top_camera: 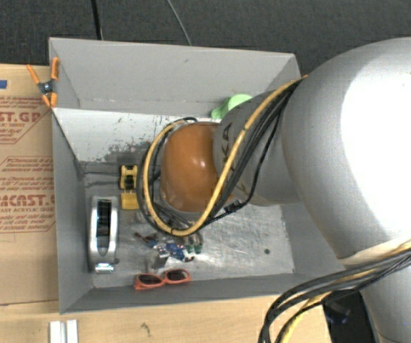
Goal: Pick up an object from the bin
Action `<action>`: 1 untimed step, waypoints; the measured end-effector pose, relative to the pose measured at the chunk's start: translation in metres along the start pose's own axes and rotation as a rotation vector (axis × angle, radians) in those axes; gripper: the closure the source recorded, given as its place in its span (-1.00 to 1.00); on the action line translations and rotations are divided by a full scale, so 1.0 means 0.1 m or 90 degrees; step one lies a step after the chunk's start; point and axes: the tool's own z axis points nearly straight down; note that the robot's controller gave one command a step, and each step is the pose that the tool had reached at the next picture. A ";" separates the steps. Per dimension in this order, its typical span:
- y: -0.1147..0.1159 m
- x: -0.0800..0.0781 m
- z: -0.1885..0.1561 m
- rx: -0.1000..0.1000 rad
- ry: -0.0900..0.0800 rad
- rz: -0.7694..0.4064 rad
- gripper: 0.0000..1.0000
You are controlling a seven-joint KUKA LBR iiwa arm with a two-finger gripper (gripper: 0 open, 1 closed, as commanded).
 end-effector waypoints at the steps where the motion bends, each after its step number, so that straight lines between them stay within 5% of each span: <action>1: 0.00 0.02 -0.01 0.001 0.008 -0.001 1.00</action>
Offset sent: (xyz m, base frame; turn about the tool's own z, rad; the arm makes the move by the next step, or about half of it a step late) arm 0.0000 0.0000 0.0000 0.0000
